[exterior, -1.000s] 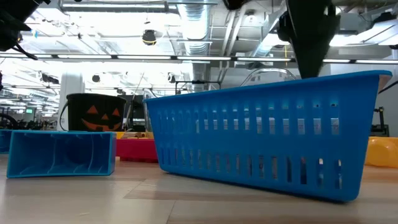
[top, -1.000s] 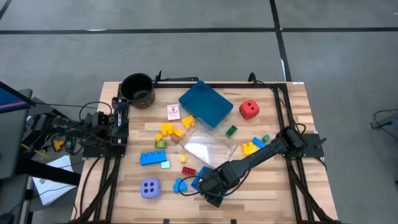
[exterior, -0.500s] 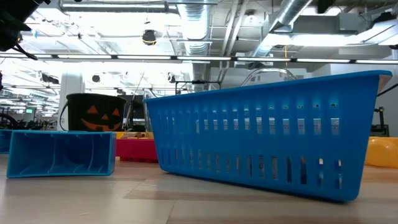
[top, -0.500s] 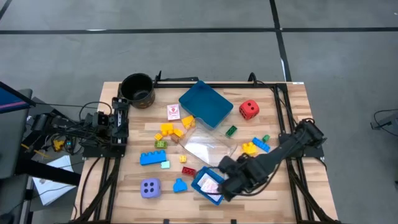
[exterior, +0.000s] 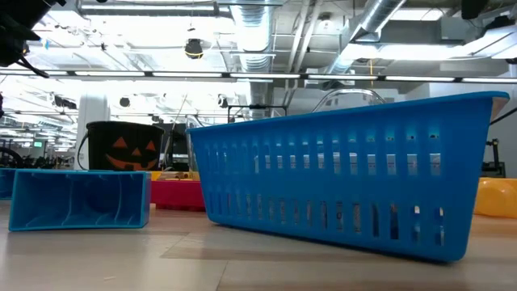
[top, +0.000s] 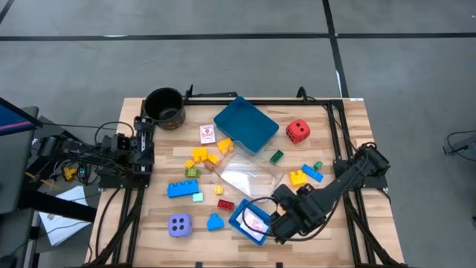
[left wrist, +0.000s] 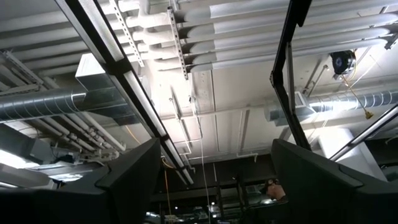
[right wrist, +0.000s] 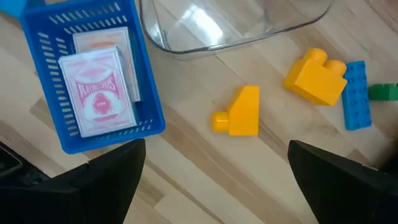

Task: Pick & Place Toys
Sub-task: Put the yellow game piece block into the transparent bin

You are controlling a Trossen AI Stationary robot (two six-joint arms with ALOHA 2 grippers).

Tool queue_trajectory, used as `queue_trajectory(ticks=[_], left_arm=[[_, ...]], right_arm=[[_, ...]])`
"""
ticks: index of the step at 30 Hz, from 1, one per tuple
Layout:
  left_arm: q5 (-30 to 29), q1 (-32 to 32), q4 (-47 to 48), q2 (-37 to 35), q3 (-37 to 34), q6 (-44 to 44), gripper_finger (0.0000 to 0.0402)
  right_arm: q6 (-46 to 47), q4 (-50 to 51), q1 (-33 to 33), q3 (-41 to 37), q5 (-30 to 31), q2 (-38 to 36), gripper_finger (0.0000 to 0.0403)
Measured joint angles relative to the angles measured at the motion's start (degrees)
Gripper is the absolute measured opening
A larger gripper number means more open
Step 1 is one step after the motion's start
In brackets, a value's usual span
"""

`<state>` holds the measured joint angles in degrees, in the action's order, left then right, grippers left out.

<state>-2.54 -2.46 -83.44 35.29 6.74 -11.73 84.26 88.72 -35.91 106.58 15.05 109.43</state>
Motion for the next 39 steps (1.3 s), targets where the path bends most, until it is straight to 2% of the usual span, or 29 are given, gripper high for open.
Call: queue_trajectory(ticks=[4, 10, 18, 25, 28, 39], left_arm=[[0.0, 0.0, 0.1, 0.0, 0.0, 0.0, 0.0301], [0.0, 0.0, 0.3, 0.0, 0.0, 0.2, 0.0301], [0.0, 0.0, 0.4, 0.0, 0.0, 0.2, 0.0301], [0.0, 0.0, 0.5, 0.0, 0.0, 0.2, 0.0301], [0.0, 0.0, 0.5, 0.0, 0.0, 0.2, 0.0301], [0.0, 0.0, 0.6, 0.0, 0.0, 0.2, 0.0301]], right_arm=[[2.3, 0.1, -0.1, -1.2, -0.5, 0.5, 0.0387], [3.2, -3.3, 0.0, -9.3, -3.0, -0.1, 0.0399], [2.8, -10.5, 0.5, -19.5, -3.0, -3.6, 0.04], [3.8, -24.2, 0.7, -33.1, -3.0, -10.6, 0.04], [3.8, -29.0, 0.7, -37.4, -3.4, -11.4, 0.04], [2.7, -34.6, 0.8, -43.0, -3.1, -11.6, 0.04]])
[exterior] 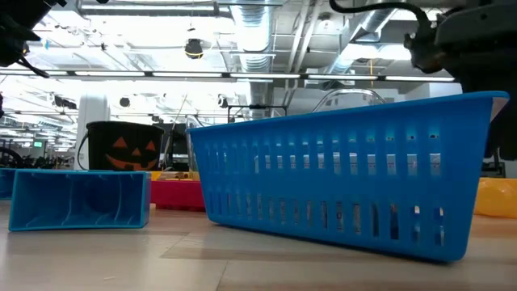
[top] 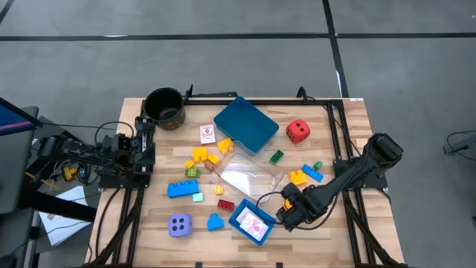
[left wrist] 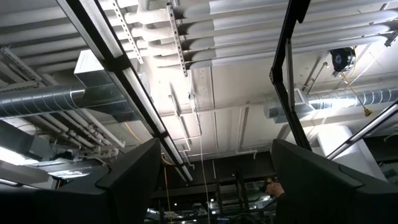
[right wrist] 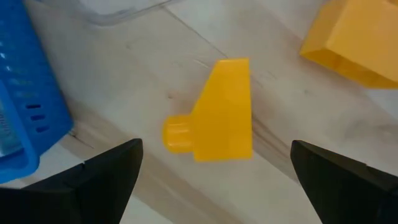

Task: Pick & Place Toys
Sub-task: Put the yellow game piece block into the transparent bin

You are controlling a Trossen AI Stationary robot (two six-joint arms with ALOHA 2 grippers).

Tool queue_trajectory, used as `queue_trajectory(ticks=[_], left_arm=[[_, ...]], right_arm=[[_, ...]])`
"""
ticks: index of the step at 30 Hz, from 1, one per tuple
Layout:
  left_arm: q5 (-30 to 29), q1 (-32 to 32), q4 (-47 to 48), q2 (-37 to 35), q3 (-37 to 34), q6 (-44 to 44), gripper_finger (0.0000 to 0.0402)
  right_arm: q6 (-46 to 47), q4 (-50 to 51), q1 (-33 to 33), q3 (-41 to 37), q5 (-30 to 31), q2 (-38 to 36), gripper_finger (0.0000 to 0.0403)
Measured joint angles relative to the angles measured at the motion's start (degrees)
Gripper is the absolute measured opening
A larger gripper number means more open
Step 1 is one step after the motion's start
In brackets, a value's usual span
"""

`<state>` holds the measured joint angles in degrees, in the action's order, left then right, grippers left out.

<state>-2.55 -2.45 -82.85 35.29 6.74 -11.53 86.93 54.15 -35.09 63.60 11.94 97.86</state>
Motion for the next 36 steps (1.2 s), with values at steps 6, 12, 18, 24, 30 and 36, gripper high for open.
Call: queue_trajectory(ticks=[6, 12, 18, 24, 30, 36], left_arm=[[0.0, 0.0, 0.2, 0.0, 0.0, 0.0, 0.0301], [0.0, 0.0, 0.2, 0.0, 0.0, 0.0, 0.0301], [0.0, 0.0, 0.2, 0.0, 0.0, 0.0, 0.0301], [0.0, 0.0, 0.4, 0.0, 0.0, 0.0, 0.0301], [0.0, 0.0, 0.4, 0.0, 0.0, 0.0, 0.0301], [0.0, 0.0, 0.4, 0.0, 0.0, 0.0, 0.0301]], right_arm=[[-1.3, -5.6, 0.3, -3.6, 0.3, 0.0, 0.04], [-2.0, -8.1, 0.3, -5.2, 1.6, 0.0, 0.04], [-1.6, -10.9, 0.3, -8.2, 1.6, 0.0, 0.0396], [-1.6, -11.4, 0.2, -8.6, 1.6, 0.0, 0.0373], [-1.9, -11.4, 0.2, -8.6, 1.6, 0.0, 0.0323], [-1.8, -11.4, 0.2, -8.6, 1.5, 0.0, 0.0263]])
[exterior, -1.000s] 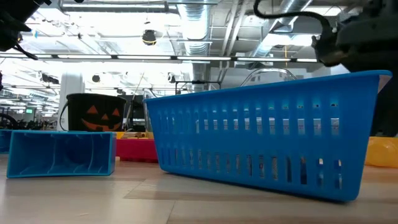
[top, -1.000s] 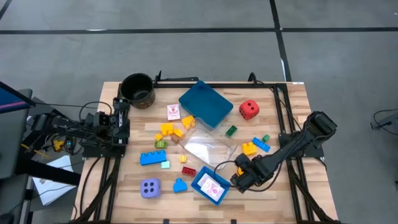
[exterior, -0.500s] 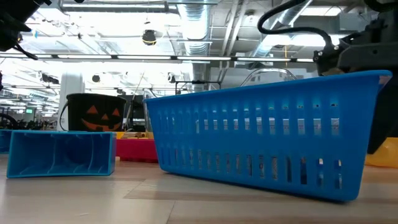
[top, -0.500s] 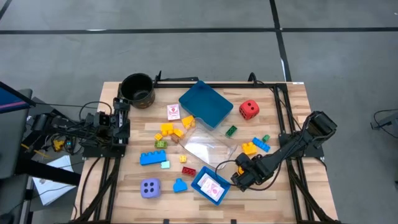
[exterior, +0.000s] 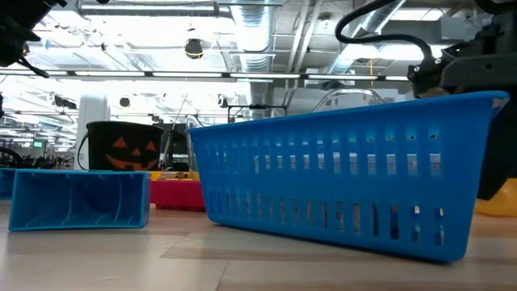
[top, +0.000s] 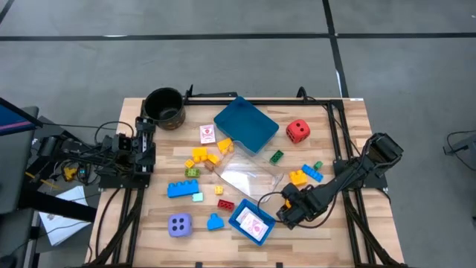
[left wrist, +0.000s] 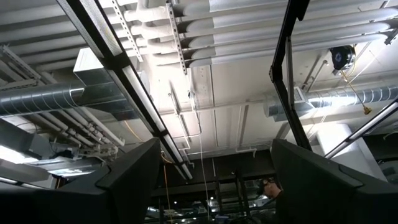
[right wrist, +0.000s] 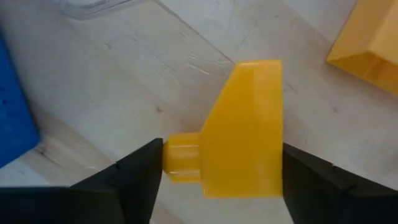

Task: Pick & Place Toys
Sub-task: Put the yellow game piece block into the transparent bin

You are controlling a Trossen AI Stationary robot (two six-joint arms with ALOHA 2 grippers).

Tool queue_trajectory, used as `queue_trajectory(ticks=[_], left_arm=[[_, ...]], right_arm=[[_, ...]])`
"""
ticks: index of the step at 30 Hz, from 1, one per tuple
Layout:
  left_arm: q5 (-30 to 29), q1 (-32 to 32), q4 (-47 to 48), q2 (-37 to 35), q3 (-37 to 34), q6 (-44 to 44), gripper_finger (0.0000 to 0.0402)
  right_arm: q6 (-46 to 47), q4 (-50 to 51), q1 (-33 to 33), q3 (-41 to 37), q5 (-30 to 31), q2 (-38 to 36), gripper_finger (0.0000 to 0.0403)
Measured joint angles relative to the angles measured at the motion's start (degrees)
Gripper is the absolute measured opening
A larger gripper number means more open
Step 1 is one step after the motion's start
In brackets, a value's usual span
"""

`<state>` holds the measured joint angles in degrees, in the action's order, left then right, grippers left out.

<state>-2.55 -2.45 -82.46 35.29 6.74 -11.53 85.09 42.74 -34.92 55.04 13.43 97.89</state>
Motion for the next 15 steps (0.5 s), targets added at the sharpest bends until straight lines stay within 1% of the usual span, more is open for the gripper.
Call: queue_trajectory(ticks=[9, 11, 15], left_arm=[[0.0, 0.0, 0.0, 0.0, 0.0, 0.0, 0.0301], [0.0, 0.0, 0.0, 0.0, 0.0, 0.0, 0.0301], [0.0, 0.0, 0.0, 0.0, 0.0, 0.0, 0.0301]], right_arm=[[0.0, 0.3, -0.3, 0.9, 0.4, 0.0, 0.0213], [0.0, 0.3, -0.6, 1.6, 0.1, 0.1, 0.0192], [-0.1, 0.3, -1.5, 2.6, 1.3, 0.1, 0.0138]])
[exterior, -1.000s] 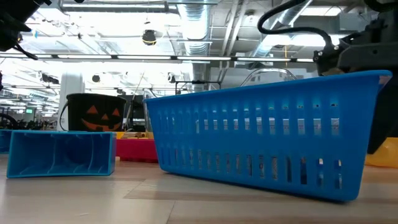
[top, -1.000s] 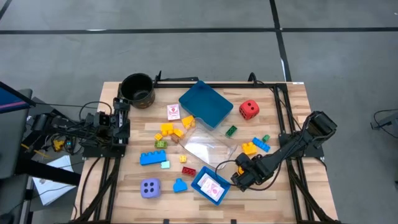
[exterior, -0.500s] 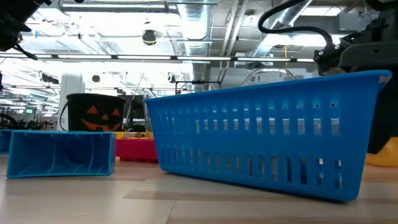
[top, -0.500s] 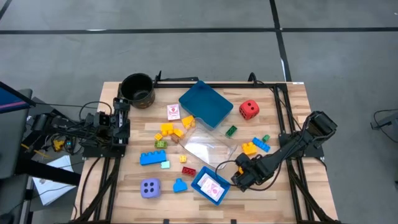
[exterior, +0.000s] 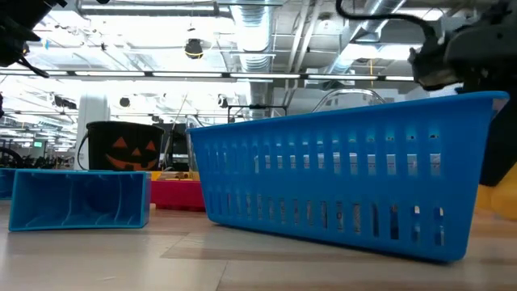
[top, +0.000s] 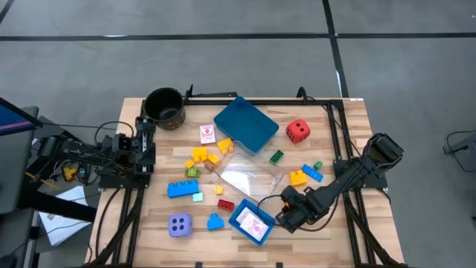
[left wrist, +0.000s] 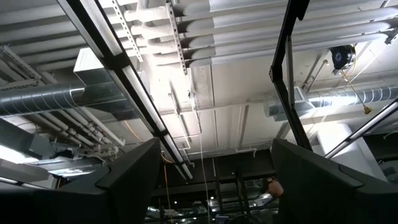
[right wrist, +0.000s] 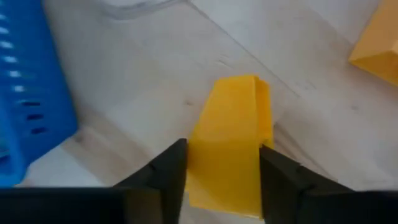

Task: Pick & Place Toys
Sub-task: Put the yellow game piece block into the transparent bin

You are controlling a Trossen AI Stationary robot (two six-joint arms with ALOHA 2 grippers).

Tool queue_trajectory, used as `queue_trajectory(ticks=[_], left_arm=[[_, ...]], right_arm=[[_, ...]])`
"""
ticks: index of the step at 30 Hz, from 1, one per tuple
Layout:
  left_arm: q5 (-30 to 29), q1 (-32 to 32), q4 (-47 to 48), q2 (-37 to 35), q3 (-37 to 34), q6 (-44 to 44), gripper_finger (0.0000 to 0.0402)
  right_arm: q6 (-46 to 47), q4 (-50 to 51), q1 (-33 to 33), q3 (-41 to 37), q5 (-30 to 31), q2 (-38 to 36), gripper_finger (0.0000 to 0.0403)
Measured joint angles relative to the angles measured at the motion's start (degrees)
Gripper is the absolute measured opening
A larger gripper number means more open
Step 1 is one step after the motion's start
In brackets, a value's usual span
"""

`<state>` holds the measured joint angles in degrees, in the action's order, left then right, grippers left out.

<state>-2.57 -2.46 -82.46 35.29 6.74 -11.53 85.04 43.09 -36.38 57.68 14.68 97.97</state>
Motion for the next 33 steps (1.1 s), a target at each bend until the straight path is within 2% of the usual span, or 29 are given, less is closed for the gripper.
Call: queue_trajectory(ticks=[4, 14, 19, 26, 33], left_arm=[[0.0, 0.0, 0.0, 0.0, 0.0, 0.0, 0.0301], [0.0, 0.0, 0.0, 0.0, 0.0, 0.0, 0.0301], [0.0, 0.0, 0.1, 0.0, 0.0, 0.0, 0.0301], [0.0, 0.0, 0.2, 0.0, 0.0, 0.0, 0.0301], [0.0, 0.0, 0.2, 0.0, 0.0, 0.0, 0.0301]], right_arm=[[0.1, -0.2, -0.6, 0.7, 0.4, -0.2, 0.0095], [0.5, 0.1, -1.2, 1.7, 0.4, 0.0, 0.0056], [1.0, -0.2, -1.5, 1.7, 0.8, -1.0, 0.0016], [2.2, -0.2, -3.3, 1.7, 8.7, -7.8, 0.001], [-0.9, -0.3, -6.6, 1.8, 22.7, -16.5, 0.0009]])
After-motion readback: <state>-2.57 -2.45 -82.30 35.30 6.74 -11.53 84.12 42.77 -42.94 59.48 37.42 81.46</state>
